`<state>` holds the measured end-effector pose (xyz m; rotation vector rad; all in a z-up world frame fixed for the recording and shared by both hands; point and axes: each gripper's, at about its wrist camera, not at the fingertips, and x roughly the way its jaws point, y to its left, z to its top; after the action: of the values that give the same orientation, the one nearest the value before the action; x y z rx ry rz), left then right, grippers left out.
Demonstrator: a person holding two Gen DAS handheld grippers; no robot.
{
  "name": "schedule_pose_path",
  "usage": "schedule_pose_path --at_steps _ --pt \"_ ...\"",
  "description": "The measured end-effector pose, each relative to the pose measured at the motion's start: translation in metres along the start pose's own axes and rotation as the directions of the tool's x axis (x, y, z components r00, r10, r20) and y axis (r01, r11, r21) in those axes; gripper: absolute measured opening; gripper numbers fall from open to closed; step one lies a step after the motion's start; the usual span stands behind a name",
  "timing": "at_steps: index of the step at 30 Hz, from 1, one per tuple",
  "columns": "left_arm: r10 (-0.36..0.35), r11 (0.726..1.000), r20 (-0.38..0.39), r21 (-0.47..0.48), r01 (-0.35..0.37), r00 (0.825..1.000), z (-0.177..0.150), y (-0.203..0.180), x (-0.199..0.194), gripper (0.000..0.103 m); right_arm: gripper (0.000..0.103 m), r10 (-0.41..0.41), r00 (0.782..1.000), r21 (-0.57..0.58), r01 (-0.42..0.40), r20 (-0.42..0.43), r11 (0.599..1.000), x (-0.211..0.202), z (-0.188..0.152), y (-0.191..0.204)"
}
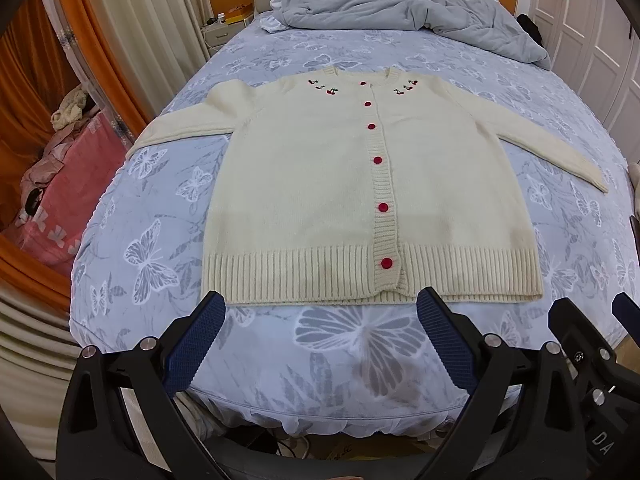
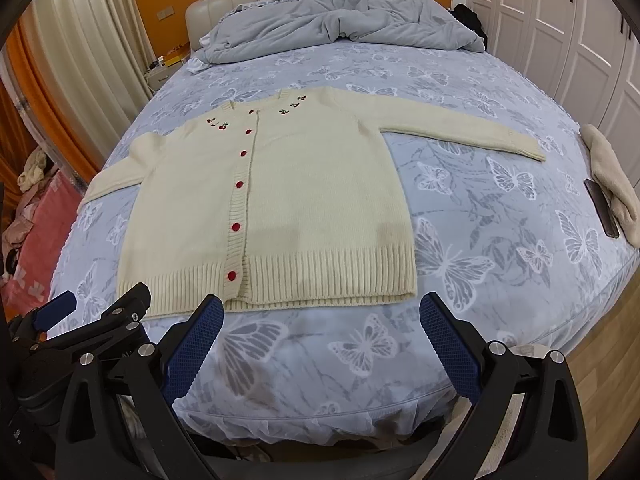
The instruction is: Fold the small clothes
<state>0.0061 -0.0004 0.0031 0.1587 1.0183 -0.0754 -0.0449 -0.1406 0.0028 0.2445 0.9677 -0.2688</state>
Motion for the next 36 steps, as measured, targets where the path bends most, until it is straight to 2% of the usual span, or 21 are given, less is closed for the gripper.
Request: schedule_pose_path --at_steps 36 --pt "0.003 1.000 0.006 -0.002 -0.003 1.000 0.009 0.005 -0.002 0.094 0.097 0.001 1.000 0.003 -0.001 0.003 1.000 0.000 0.005 0.002"
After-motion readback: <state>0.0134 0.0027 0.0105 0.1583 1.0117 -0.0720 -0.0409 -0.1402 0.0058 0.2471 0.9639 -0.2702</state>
